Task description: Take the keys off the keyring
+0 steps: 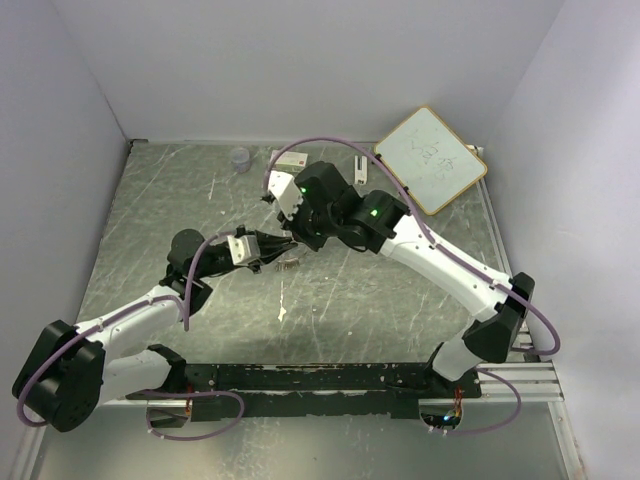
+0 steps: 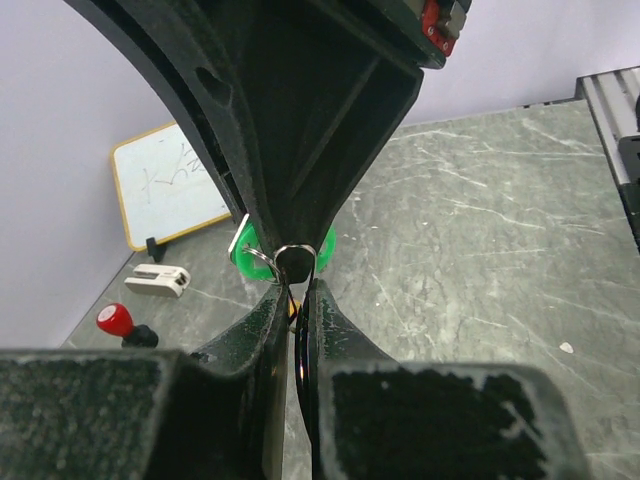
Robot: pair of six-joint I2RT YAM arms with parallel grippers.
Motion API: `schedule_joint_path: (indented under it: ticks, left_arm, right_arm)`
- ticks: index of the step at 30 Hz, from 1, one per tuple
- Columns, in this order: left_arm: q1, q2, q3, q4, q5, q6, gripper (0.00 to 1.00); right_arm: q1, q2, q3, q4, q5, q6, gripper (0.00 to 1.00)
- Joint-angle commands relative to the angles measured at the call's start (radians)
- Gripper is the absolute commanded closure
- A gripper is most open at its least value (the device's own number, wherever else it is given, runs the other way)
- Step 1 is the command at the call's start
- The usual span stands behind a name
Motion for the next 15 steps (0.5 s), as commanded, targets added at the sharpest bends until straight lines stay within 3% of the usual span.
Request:
schedule_joint_path:
  ticks: [1,10,15]
  left_arm:
    - [-0.021,-0.067,0.049,0.271,0.176,-0.044,0.93]
    - [-0.021,-0.12,0.047,0.268,0.209,-0.042,0.93]
    - [-0.02,-0.112,0.064,0.315,0.274,-0.086,0.93]
  right_arm:
    - [-0.031,0.007,-0.063,0.052,-0.09,-0.038,1.0]
    - [-0.182,-0.075,-0.133,0.17,-0.319,-0.017,1.0]
    - [-0.202,-0.063,-0.129,0.158,-0.417,-0.044,1.0]
